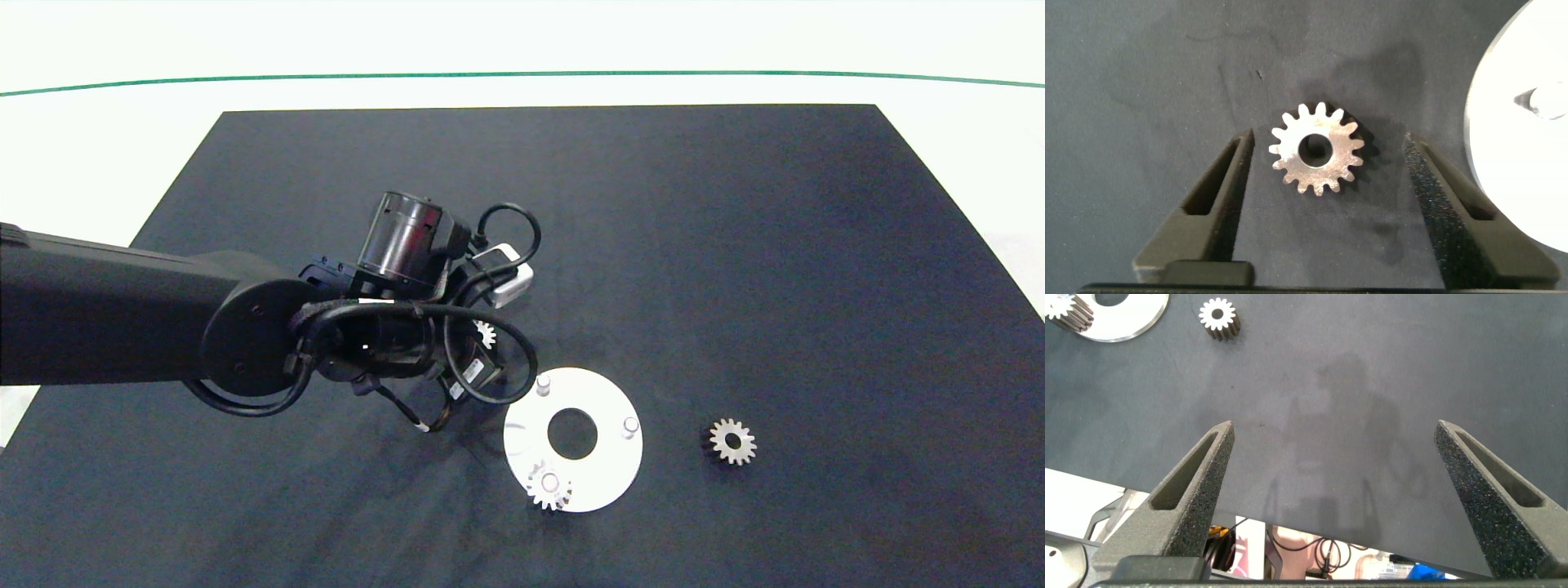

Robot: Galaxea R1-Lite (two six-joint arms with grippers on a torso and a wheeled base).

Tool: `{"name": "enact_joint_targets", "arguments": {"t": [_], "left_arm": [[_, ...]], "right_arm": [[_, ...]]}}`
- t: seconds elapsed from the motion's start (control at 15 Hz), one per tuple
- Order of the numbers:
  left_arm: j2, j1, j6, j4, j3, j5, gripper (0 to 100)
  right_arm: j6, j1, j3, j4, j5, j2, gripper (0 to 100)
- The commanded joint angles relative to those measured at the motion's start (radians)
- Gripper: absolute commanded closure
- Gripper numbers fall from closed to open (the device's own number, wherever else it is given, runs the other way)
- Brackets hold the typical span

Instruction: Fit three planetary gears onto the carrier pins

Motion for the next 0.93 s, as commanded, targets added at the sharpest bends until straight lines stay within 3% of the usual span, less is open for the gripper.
{"name": "enact_joint_targets", "arguments": {"t": [0.07, 0.93], "left_arm": [[0.015, -0.001, 0.004, -0.003, -0.002, 0.001, 35], [0.021, 0.002, 0.009, -0.014, -0.005, 0.001, 61]], "right_arm": [[0.0, 0.0, 0.0, 0.003, 0.0, 0.0, 0], [0.0, 0.0, 0.008, 0.003, 0.0, -0.001, 0]]}}
